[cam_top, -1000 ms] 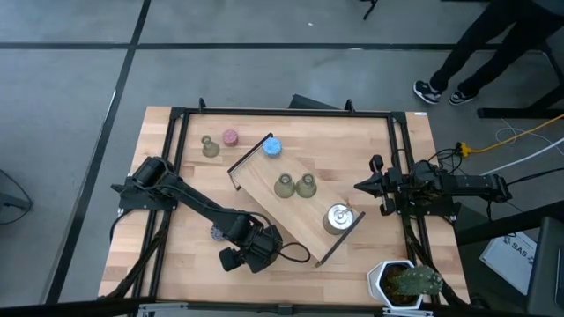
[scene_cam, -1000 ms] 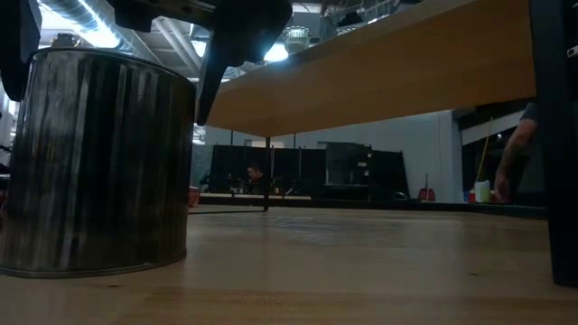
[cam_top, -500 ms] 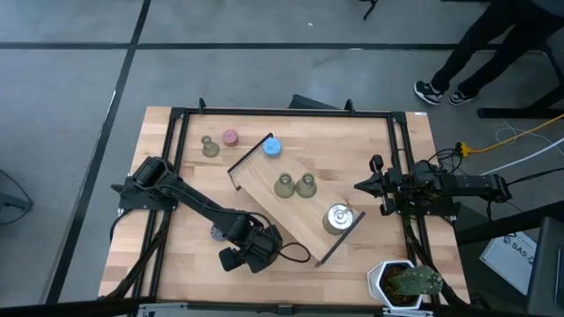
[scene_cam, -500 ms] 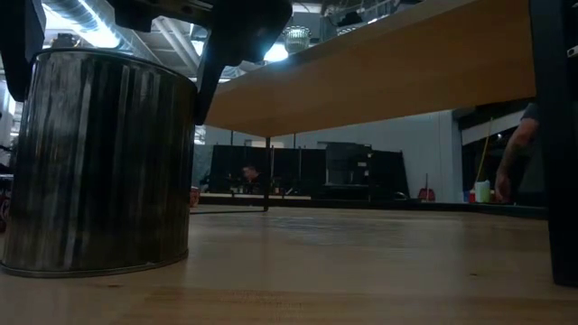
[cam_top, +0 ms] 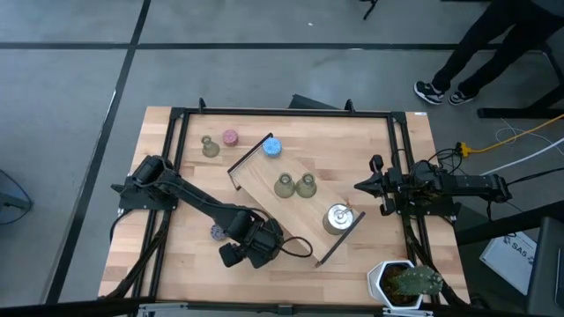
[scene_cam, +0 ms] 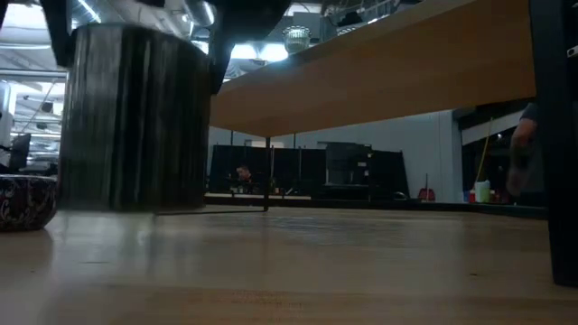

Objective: Pick & Place candle stick holders
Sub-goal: Put the silver scented candle can on the shelf

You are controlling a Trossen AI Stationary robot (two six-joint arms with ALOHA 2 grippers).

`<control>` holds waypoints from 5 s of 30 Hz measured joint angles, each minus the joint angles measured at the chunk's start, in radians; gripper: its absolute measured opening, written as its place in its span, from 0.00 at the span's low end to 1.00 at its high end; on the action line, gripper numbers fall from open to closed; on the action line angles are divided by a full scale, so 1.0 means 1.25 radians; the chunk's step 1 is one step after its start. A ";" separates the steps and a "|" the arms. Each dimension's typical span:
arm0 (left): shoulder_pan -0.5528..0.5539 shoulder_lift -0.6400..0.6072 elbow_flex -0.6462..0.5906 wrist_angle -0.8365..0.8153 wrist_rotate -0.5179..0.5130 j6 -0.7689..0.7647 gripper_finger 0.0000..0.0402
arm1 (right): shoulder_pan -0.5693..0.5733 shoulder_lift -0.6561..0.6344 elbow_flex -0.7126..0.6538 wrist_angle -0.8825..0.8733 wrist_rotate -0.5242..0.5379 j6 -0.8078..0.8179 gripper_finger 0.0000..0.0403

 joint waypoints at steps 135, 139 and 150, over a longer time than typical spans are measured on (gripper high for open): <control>0.194 0.081 0.456 -0.108 -0.033 -0.239 0.91 | 0.000 0.000 0.000 0.000 0.000 0.000 0.00; 0.195 0.081 0.456 -0.108 -0.052 -0.237 0.93 | 0.000 0.000 0.000 0.000 0.000 0.000 0.00; 0.195 0.080 0.457 -0.101 -0.047 -0.237 0.95 | 0.000 0.000 0.000 0.000 0.000 0.000 0.00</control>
